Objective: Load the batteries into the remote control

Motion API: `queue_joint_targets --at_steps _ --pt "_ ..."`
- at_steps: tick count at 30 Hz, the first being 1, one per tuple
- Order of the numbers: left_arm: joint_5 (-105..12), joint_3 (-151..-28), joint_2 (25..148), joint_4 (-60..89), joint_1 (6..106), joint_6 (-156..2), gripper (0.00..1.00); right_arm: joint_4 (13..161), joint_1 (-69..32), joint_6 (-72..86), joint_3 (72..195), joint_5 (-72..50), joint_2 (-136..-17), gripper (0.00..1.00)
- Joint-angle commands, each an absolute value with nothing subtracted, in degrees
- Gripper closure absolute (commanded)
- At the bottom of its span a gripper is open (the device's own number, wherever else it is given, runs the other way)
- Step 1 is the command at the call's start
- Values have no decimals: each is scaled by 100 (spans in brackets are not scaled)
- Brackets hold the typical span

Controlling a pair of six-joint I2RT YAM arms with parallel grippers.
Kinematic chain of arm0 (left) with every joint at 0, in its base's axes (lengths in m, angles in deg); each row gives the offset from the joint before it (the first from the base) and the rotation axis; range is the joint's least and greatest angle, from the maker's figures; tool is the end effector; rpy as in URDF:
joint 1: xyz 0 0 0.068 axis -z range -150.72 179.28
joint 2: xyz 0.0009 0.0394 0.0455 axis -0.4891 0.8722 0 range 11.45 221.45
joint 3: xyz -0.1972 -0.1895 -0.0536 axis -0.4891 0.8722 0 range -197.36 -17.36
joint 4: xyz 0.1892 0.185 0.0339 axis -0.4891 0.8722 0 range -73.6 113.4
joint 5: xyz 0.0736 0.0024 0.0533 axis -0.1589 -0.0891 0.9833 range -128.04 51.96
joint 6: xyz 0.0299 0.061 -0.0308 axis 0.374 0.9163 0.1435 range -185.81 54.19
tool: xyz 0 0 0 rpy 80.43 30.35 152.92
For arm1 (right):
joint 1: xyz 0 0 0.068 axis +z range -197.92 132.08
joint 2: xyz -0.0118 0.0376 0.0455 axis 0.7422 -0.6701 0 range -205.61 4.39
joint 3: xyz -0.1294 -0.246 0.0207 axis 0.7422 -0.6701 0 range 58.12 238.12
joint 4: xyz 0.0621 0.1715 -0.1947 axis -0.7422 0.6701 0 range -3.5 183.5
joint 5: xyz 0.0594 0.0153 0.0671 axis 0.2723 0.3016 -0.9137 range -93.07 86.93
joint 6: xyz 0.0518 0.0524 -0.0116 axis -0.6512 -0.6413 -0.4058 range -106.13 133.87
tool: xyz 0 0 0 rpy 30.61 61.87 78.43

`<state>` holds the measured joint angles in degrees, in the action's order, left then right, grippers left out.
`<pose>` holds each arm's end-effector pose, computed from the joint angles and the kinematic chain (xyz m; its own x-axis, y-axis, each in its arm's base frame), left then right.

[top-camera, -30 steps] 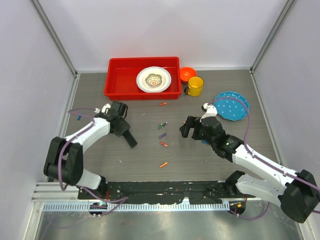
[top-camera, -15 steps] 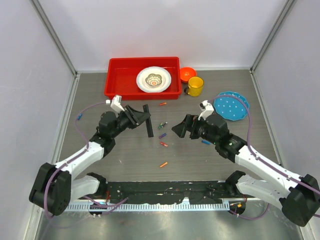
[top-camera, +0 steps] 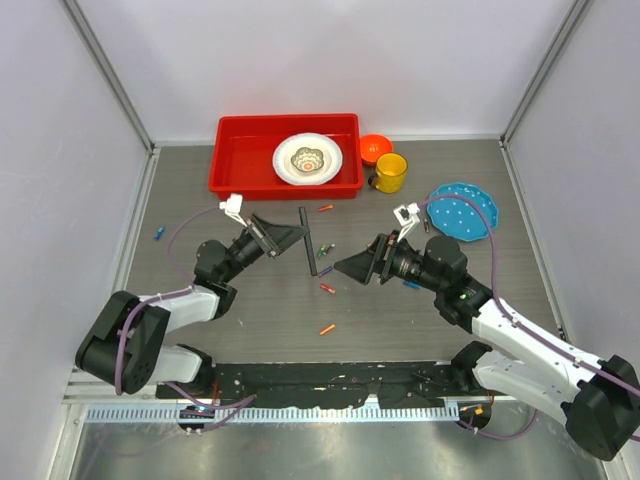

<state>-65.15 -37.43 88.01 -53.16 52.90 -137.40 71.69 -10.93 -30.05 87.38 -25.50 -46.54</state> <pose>0.2379 -0.1352 0.2297 -0.6587 -0.6339 -0.4054 0.4378 0.1153 -0.8916 0.1739 0.1611 0.2706 -0.6645 0.3021 -0.6835 -0.5524 0.4174 0.7216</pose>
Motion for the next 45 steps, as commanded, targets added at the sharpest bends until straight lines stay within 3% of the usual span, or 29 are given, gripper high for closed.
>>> queue_joint_targets --at_steps 1,22,45 --pt "-7003 -4108 8687 -7219 5319 -13999 100 6628 -1110 -3069 8897 -3048 -4640 4" --pt "-7267 -4794 8950 -7219 5486 -14245 100 5960 -794 -2955 9688 -3111 -5765 5" --pt "-7232 -4830 8810 -7219 5548 -14280 100 4985 -635 -3183 9592 -3374 -6337 24"
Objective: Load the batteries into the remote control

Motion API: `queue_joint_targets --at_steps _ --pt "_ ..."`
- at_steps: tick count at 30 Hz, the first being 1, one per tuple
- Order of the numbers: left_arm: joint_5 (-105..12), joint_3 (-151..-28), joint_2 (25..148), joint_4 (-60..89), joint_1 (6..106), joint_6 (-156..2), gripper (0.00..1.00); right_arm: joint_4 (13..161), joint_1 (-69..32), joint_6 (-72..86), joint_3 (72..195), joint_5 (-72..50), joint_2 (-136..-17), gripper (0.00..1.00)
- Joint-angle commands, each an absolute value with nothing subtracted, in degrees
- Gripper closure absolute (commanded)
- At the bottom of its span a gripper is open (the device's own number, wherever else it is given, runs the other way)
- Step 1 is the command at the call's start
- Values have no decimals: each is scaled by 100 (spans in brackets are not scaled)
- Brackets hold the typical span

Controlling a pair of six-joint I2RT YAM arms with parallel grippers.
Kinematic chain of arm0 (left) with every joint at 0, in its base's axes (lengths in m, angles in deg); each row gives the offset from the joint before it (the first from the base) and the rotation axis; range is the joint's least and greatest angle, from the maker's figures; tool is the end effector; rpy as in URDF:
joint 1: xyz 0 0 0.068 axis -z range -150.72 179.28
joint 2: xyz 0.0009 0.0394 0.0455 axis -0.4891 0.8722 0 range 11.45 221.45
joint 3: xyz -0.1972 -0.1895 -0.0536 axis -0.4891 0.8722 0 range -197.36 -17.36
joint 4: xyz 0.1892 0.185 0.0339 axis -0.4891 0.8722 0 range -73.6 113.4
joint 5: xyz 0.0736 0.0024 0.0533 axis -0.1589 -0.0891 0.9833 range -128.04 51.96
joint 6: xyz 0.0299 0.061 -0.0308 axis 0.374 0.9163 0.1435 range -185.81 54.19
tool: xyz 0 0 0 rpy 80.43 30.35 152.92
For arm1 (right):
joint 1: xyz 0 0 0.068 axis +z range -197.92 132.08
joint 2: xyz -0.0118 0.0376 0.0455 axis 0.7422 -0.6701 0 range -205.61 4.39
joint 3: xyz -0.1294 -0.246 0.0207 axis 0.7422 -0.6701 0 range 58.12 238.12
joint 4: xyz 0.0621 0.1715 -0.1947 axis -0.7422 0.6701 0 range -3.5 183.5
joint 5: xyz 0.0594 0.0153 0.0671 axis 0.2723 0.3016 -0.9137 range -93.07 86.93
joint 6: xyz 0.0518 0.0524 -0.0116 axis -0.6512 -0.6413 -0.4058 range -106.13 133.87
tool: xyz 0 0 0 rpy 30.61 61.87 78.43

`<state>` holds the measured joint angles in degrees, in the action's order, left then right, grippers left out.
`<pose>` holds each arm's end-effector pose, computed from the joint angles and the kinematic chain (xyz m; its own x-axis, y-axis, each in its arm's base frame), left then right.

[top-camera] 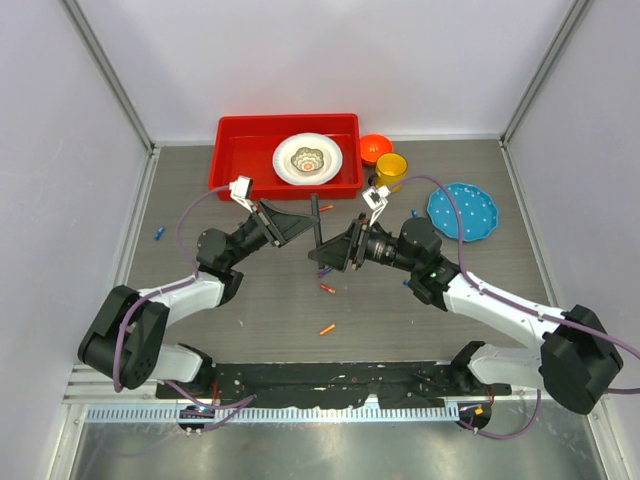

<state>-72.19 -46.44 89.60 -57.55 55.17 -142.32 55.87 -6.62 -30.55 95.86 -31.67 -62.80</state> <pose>0.2440 -0.1575 0.2807 -0.7085 -0.5508 -0.4413 0.5594 -0.0569 -0.8270 0.1995 0.2154 0.2941 -0.6463 0.2501 -0.7209 -0.6815 0.2359 0.6928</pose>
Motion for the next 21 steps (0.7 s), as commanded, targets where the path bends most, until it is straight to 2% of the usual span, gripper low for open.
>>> queue_joint_targets --at_steps 1,21 --pt "-7232 -4838 8810 -7219 5556 -14280 100 4967 -635 -3192 9592 -3392 -6346 25" --pt "-7197 -4839 8660 -7219 5574 -14351 100 4396 -653 -3508 9231 -3576 -6381 29"
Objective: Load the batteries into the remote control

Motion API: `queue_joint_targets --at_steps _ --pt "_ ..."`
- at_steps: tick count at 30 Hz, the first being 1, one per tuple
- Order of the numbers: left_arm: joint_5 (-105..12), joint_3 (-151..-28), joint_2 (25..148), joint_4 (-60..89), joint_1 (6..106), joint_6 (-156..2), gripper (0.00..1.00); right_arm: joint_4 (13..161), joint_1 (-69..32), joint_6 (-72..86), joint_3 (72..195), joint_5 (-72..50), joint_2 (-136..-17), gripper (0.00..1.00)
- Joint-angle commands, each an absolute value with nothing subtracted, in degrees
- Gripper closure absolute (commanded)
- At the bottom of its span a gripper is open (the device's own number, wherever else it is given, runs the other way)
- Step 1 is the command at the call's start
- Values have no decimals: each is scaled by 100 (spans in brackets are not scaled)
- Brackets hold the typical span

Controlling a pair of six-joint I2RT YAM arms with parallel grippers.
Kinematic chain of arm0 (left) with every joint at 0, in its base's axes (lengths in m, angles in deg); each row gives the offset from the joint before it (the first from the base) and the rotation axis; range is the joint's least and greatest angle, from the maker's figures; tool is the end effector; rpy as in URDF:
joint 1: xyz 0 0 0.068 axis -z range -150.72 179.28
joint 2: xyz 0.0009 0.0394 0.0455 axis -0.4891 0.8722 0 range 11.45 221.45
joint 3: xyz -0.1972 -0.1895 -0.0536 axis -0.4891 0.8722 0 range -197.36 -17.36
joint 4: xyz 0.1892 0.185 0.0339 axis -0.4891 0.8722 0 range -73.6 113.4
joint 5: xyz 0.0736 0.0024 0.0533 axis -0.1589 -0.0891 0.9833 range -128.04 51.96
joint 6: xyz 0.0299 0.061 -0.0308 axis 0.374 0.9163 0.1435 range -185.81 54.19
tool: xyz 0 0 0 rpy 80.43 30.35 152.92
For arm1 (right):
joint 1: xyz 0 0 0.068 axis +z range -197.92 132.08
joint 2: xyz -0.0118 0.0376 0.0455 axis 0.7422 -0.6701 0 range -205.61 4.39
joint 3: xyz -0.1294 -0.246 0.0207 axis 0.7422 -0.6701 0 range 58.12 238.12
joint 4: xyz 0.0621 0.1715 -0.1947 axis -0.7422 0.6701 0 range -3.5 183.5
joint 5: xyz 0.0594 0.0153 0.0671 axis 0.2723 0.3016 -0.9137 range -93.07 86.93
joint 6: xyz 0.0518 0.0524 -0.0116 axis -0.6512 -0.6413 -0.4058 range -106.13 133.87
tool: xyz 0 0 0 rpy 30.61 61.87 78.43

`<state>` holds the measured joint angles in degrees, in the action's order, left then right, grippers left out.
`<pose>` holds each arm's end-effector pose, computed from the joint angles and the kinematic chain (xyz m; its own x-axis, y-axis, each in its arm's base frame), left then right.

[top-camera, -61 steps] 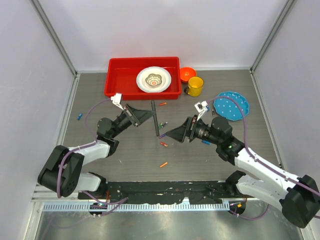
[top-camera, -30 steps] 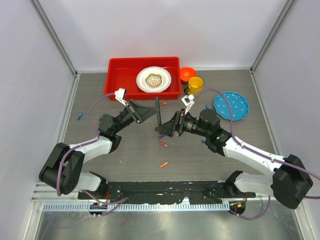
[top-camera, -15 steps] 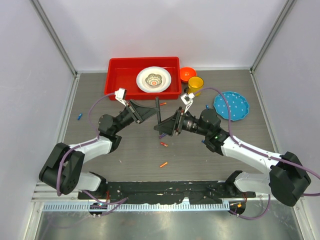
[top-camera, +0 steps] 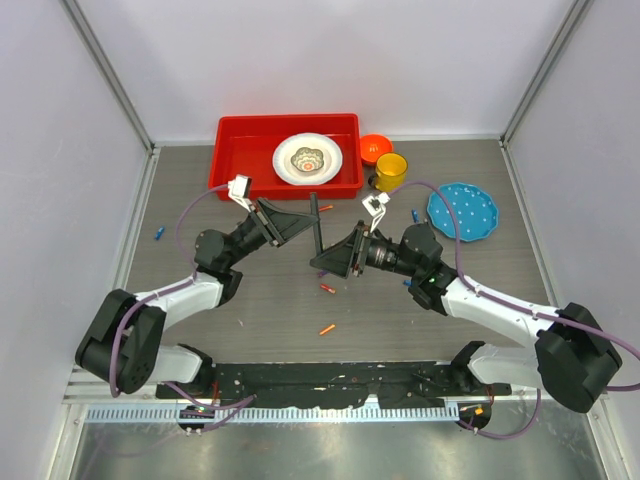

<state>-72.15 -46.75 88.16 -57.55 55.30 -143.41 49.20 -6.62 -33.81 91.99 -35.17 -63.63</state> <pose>0.2403 -0.1564 0.2892 -0.7081 -0.5543 -0.4374 0.5683 -0.0796 -0.8190 0.1935 0.2145 0.2798 -0.6805 0.2359 -0.6938 -0.6753 0.1658 0.7187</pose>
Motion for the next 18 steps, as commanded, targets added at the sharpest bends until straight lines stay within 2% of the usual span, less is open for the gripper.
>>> queue_joint_targets --at_steps 1,8,11,12,14,15,17,18 --pt "-7197 -4830 8651 -7219 5582 -14342 100 4370 -653 -3543 9231 -3585 -6398 29" --pt "-7197 -4803 8625 -7219 5618 -14351 100 4150 -679 -3693 9266 -3594 -6548 32" --pt "-7205 -4812 8625 -7219 5644 -14333 100 4080 -696 -3711 9249 -3585 -6600 41" --pt "-7214 -4812 8642 -7219 5653 -14342 100 4027 -697 -3737 9240 -3611 -6618 50" --pt "-7206 -4812 8660 -7219 5653 -14342 100 4009 -697 -3728 9240 -3638 -6644 58" --pt "-7205 -4812 8660 -7219 5653 -14351 100 4009 -697 -3702 9249 -3655 -6653 70" --pt "-7206 -4803 8695 -7210 5653 -14359 99 4097 -705 -3641 9284 -3717 -6645 77" --pt "-7188 -4803 8721 -7219 5662 -14412 90 4210 -705 -3597 9293 -3743 -6610 84"
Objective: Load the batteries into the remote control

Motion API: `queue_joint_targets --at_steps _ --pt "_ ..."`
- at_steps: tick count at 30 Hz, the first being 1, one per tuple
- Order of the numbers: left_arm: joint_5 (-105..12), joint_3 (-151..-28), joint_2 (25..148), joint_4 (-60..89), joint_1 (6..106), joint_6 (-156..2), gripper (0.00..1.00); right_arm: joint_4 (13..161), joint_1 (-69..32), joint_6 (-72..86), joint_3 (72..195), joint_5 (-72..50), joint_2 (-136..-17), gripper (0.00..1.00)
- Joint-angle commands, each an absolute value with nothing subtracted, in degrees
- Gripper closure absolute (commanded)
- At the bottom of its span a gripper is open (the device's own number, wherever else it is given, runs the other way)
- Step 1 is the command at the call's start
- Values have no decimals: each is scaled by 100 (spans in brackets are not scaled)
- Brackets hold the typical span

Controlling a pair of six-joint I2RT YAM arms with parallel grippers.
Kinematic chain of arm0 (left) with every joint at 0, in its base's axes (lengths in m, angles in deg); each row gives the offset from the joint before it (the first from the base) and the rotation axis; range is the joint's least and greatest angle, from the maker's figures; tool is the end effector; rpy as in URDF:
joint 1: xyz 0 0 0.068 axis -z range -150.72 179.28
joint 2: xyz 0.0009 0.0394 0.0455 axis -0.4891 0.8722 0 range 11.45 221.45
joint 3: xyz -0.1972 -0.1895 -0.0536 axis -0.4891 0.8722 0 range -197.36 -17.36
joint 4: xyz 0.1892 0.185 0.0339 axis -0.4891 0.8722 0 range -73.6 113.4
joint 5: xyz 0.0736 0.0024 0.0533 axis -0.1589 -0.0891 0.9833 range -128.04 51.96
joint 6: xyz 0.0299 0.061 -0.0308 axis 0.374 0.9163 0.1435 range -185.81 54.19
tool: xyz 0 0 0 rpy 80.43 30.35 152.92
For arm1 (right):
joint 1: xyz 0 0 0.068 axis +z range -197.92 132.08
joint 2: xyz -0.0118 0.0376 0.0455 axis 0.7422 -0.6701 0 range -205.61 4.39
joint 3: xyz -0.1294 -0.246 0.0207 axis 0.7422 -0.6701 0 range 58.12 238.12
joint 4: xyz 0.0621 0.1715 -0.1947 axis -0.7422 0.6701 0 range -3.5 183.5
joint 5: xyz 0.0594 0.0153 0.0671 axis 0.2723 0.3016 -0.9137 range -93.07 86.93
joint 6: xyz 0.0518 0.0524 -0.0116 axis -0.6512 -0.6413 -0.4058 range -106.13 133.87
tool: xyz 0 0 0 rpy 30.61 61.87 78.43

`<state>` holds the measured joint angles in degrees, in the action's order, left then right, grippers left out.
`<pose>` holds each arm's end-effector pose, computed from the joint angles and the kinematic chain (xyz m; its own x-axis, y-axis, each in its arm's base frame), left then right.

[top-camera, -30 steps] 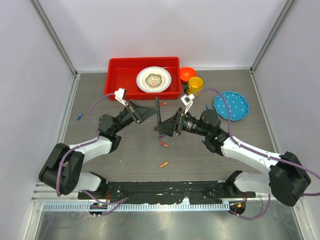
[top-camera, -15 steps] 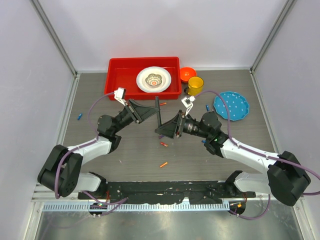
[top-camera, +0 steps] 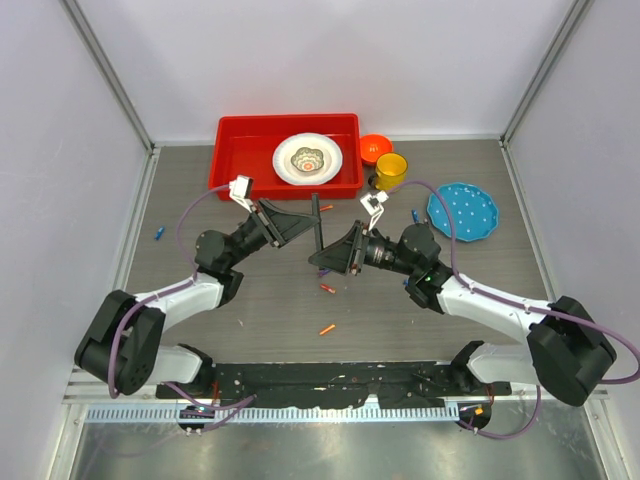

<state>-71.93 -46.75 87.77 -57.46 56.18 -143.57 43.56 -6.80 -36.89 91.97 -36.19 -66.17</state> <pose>0.2370 -0.1594 0.2909 -0.7145 -0.5473 -0.4358 0.5685 -0.0911 -0.8176 0.1978 0.2184 0.2801 -0.6919 0.2570 -0.6747 -0.6705 0.1178 0.7325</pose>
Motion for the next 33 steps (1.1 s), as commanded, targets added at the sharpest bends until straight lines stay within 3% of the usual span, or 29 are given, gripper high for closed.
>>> queue_joint_targets --at_steps 1,3,5,6,11,14,17,20,33 --pt "-7188 -4803 8774 -7219 5653 -14438 79 4290 -697 -3483 9310 -3752 -6583 86" --pt "-7162 -4821 8836 -7219 5644 -14535 50 4622 -705 -3325 9337 -3805 -6426 92" --pt "-7118 -4795 8888 -7219 5644 -14562 39 4922 -705 -3018 9398 -3822 -6276 94" --pt "-7083 -4777 8889 -7202 5635 -14562 1 5384 -697 -2860 9424 -3805 -6206 96" --pt "-6845 -4680 8775 -7062 5434 -14492 0 7161 -697 -1649 9837 -3411 -5626 99" --pt "-6819 -4828 8556 -6116 5389 -13931 0 8602 -670 -1093 10267 -2507 -5520 99" --pt "-6453 -5389 8002 -2542 5547 -12361 0 9947 -539 -565 10663 -1443 -5572 99" --pt "-5470 -5769 7519 -975 6065 -11130 0 10266 -319 -345 10787 -704 -5589 99" --pt "-4640 -5867 7834 -416 6699 -11283 0 10434 551 -300 11068 660 -5897 99"
